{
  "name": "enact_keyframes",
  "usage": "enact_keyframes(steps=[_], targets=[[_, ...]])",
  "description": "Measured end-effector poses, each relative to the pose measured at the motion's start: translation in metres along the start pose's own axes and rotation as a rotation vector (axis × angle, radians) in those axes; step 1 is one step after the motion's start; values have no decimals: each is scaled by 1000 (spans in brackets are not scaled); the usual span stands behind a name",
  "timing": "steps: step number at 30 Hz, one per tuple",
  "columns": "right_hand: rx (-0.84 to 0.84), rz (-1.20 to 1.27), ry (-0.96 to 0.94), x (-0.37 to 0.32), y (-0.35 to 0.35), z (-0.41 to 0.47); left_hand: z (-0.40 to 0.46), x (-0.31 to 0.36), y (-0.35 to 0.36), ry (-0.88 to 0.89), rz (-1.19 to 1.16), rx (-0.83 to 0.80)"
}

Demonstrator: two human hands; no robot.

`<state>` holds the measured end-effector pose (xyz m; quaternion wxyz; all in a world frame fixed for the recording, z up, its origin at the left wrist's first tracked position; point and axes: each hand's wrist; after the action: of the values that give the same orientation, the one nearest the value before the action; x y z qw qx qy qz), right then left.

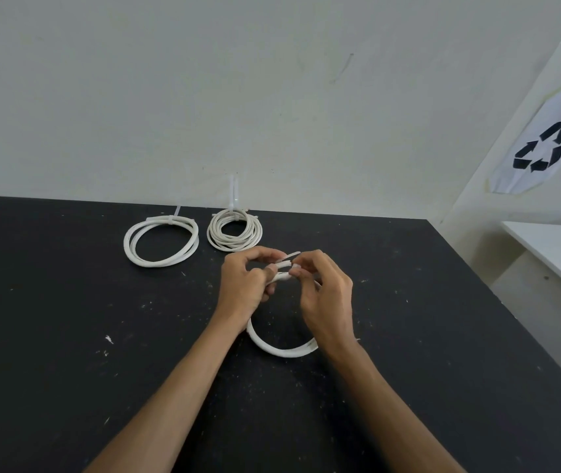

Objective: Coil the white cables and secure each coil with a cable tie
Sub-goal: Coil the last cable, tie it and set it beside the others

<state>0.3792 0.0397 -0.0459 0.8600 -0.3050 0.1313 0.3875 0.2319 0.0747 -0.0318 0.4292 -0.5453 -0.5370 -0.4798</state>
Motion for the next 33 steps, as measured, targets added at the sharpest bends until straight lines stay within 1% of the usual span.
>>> enact_keyframes(steps=[5,12,17,22,28,33], targets=[[84,30,27,-4,-1,-3,0,3,-1,28,37,-2],[121,11,18,-7,0,-5,-2,4,1,56,100,37],[135,10,3,-7,1,-4,-3,3,1,55,103,45],[147,26,14,-7,1,-4,-2,3,2,102,136,53],[199,18,43,-6,1,-7,-3,2,6,224,219,66],[189,28,54,-5,0,-6,-2,0,5,247,227,76]])
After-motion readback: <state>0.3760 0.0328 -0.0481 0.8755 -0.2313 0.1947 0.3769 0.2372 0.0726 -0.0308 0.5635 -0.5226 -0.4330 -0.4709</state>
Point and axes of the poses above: each hand's wrist, its own z-axis towards the middle knuckle, its own y-axis out of the palm, x = y × z, and after that the axes turned 13 degrees about -y, right-handed
